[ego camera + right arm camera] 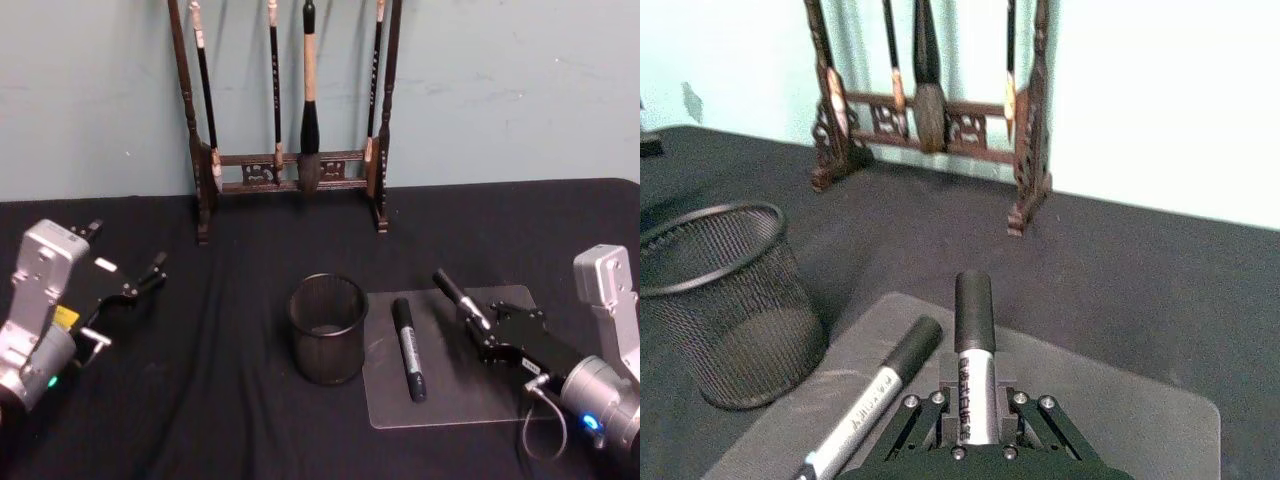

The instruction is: Pick up the water-based marker from the table and place it into the pen holder.

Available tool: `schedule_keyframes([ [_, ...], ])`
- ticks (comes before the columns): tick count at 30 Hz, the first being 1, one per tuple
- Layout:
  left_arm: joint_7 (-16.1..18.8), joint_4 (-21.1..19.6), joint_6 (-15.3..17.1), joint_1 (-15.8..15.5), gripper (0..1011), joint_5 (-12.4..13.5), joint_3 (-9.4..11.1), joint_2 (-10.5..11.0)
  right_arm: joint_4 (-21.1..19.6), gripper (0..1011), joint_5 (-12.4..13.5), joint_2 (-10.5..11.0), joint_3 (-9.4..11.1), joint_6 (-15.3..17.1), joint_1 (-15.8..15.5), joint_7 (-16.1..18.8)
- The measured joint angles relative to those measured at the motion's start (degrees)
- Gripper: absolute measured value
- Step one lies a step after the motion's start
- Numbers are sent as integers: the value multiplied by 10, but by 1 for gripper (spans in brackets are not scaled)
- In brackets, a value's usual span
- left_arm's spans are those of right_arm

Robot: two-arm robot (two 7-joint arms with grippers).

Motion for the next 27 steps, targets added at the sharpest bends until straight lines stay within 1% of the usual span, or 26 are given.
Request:
schedule_keyframes([
  [1,0,0,0,0,1009,0,0,0,-2,201,1,1,1,-7,0,4],
  [3,0,0,0,0,1009,0,0,0,-3,201,2,1,1,-9,0,6],
  [4,0,0,0,0,1009,0,0,0,-7,201,9,1,2,-23,1,15],
  [6,0,0,0,0,1009,0,0,0,-9,201,12,1,3,-27,2,19],
  [8,0,0,0,0,1009,0,0,0,-12,201,14,0,1,-43,6,26],
  [10,0,0,0,0,1009,0,0,0,-12,201,16,-2,0,-49,8,30],
  [12,0,0,0,0,1009,0,0,0,-11,201,22,-6,-6,-63,17,39],
  [15,0,0,0,0,1009,0,0,0,-10,201,23,-7,-8,-65,20,41],
  [19,0,0,0,0,1009,0,0,0,-4,201,27,-13,-19,-78,38,53],
  [24,0,0,0,0,1009,0,0,0,-1,201,30,-16,-25,-82,46,57],
  [25,0,0,0,0,1009,0,0,0,2,201,34,-20,-33,-87,57,65],
  [27,0,0,0,0,1009,0,0,0,2,201,35,-20,-34,-88,58,66],
])
